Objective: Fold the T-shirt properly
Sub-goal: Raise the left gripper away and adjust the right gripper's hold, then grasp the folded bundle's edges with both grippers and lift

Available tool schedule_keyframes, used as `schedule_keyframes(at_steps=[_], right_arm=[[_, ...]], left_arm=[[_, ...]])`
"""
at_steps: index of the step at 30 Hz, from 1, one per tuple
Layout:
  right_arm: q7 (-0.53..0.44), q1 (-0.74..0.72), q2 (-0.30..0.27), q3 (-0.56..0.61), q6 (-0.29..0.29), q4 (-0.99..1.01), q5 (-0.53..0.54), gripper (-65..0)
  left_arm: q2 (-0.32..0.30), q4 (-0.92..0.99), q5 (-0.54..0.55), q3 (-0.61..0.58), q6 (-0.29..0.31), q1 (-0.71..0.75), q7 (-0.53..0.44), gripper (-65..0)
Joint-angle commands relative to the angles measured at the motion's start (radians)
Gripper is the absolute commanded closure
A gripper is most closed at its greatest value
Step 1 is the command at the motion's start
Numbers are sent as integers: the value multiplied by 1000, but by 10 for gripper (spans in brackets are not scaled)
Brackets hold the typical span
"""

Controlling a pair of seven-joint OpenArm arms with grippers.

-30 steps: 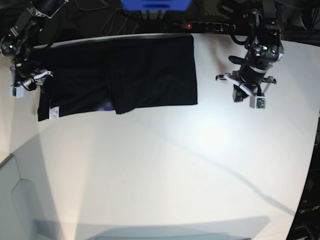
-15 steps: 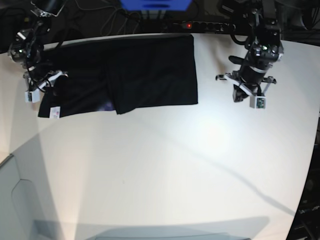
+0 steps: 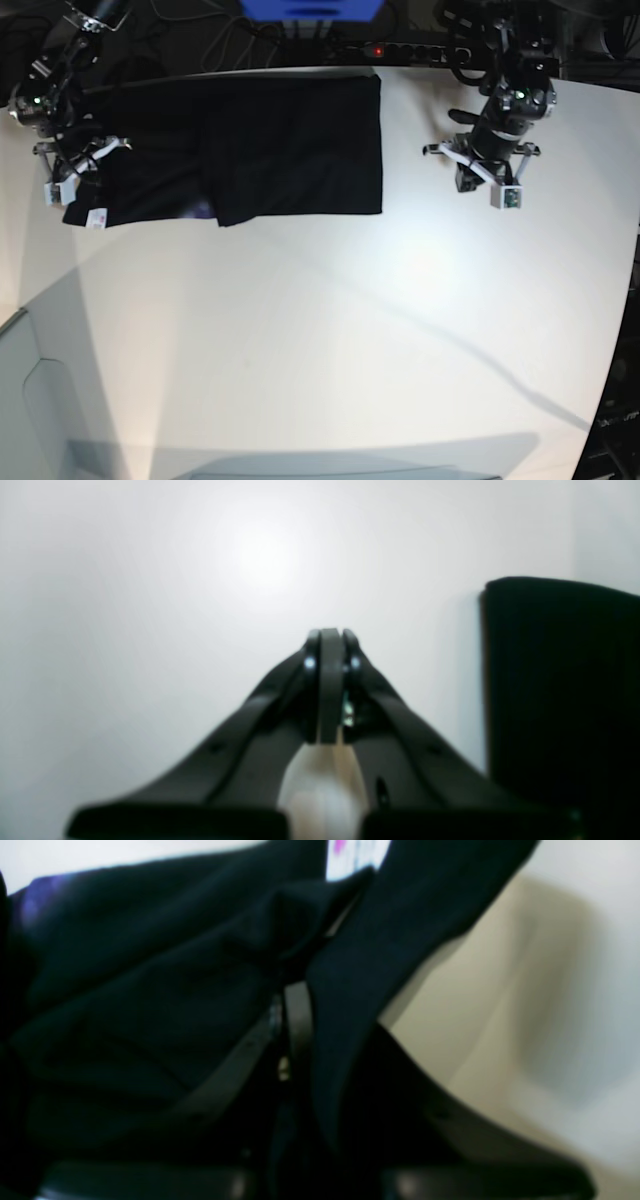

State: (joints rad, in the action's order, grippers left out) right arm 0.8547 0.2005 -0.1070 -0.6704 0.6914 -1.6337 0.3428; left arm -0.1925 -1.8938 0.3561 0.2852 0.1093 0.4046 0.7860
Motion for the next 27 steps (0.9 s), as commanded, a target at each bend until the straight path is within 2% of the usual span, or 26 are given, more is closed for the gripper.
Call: schedule_keyframes(at_steps=[1, 7, 12, 18, 27], right_arm=[[-28, -16, -10, -7, 7, -33, 28, 0], [-27, -2, -3, -5, 7, -118, 29, 0], [-27, 32, 65, 5, 7, -237, 34, 0], [-27, 118, 119, 142, 7, -388, 34, 0], [-36, 155, 122, 343, 7, -392, 35, 0]], left_arm=[[-6, -17, 7, 1, 5, 0, -15, 0], [11, -16, 7, -1, 5, -2, -15, 0], [43, 12, 7, -1, 5, -8, -15, 0], [84, 136, 7, -30, 5, -42, -15, 0], [98, 178, 7, -180, 0, -85, -17, 0]])
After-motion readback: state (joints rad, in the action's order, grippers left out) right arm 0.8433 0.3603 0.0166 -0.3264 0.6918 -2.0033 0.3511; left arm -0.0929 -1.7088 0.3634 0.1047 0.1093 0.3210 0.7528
